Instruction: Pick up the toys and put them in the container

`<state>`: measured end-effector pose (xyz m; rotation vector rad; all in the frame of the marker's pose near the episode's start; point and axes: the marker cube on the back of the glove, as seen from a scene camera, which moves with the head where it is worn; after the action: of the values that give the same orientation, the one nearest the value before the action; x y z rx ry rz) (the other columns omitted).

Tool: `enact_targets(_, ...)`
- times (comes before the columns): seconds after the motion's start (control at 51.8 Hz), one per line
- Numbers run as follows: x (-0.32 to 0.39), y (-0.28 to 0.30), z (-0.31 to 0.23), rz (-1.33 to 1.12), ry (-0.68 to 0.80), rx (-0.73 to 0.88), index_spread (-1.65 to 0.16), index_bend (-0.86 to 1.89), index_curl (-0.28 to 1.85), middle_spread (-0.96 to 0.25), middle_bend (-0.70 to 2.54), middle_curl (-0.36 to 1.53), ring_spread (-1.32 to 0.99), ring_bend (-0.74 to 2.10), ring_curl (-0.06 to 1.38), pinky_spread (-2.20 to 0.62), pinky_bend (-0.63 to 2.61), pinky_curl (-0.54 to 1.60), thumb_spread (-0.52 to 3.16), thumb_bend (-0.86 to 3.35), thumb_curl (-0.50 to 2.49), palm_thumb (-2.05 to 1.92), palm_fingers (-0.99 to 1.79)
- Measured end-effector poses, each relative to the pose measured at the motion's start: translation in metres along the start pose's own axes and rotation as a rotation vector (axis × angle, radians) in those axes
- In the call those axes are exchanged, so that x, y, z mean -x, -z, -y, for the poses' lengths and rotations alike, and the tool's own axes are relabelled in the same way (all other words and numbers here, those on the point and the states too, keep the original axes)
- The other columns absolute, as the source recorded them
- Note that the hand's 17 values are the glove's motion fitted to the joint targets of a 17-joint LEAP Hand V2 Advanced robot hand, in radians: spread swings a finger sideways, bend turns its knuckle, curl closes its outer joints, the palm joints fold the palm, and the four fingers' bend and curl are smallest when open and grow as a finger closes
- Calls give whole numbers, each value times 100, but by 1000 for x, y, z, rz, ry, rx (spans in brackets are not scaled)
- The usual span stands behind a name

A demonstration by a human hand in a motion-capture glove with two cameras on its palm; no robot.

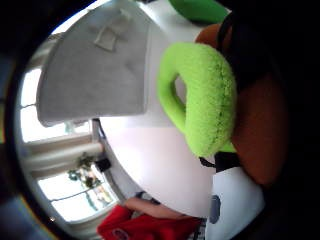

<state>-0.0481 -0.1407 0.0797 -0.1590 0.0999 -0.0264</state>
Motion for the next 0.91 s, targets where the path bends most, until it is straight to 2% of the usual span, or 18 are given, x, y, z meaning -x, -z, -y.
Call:
enact_targets(0.135, -9, 31, 4, -11, -56, 7, -44, 62, 47, -40, 40, 23, -48, 102, 47, -43, 106, 35, 70, 19, 76, 76, 100)
enact_targets(0.29, -12, 110, 25, -27, -27, -56, -44, 61, 53, -45, 40, 25, -49, 101, 48, -44, 104, 37, 59, 18, 83, 74, 102)
enact_targets(0.425, 33, 188, 41, 2, 5, -198, -45, 58, 58, -47, 40, 28, -49, 101, 49, -45, 103, 38, 52, 15, 89, 71, 101)
enact_targets(0.541, 66, 214, 44, 41, 27, -239, -47, 52, 63, -47, 37, 29, -50, 103, 50, -45, 105, 40, 48, 14, 93, 69, 96)
enact_targets(0.676, 117, 239, 81, 2, 86, -188, -49, 31, 64, -41, 29, 30, -50, 102, 51, -45, 108, 41, 53, 12, 96, 66, 74)
enact_targets(0.772, 158, 237, 87, 2, 114, -156, -52, 15, 62, -35, 25, 30, -51, 102, 51, -45, 112, 41, 59, 11, 97, 65, 68)
enact_targets(0.869, 190, 232, 86, 20, 155, -168, -54, 12, 58, -29, 18, 29, -51, 101, 51, -44, 115, 41, 65, 10, 99, 63, 62)
enact_targets(0.907, 192, 229, 87, 28, 223, -170, -54, 12, 58, -26, 14, 28, -50, 101, 50, -43, 116, 41, 68, 10, 99, 63, 58)
